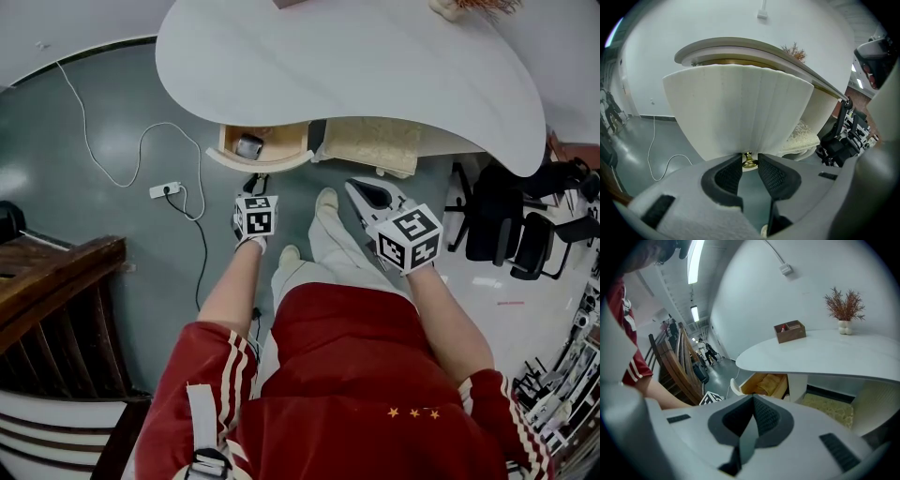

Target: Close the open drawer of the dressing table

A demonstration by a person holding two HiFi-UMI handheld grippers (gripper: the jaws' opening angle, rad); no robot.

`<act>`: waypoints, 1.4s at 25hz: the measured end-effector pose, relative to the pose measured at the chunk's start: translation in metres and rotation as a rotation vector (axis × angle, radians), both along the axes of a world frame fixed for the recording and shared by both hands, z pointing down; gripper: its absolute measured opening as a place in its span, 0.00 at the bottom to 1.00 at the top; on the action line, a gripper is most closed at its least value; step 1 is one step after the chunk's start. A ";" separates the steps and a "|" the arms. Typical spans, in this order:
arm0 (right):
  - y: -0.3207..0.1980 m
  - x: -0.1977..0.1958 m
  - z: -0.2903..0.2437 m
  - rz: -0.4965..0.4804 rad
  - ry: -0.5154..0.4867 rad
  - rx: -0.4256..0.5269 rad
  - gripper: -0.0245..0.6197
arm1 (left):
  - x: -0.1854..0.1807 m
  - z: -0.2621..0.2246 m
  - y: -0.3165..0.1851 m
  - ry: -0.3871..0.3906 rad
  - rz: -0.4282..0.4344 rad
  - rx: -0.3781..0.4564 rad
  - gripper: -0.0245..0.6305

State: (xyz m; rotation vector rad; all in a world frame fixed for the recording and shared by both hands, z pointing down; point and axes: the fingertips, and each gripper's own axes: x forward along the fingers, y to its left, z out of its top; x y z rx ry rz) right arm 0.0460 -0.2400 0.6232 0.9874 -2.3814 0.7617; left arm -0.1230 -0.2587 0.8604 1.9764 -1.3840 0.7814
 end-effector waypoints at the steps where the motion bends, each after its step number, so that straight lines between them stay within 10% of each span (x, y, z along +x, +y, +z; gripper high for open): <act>1: -0.001 0.001 0.000 0.001 0.000 0.001 0.04 | 0.000 0.000 -0.004 0.000 -0.002 0.007 0.19; 35: -0.060 0.054 0.011 0.243 -0.090 0.098 0.04 | 0.007 -0.007 -0.115 -0.042 -0.013 0.057 0.20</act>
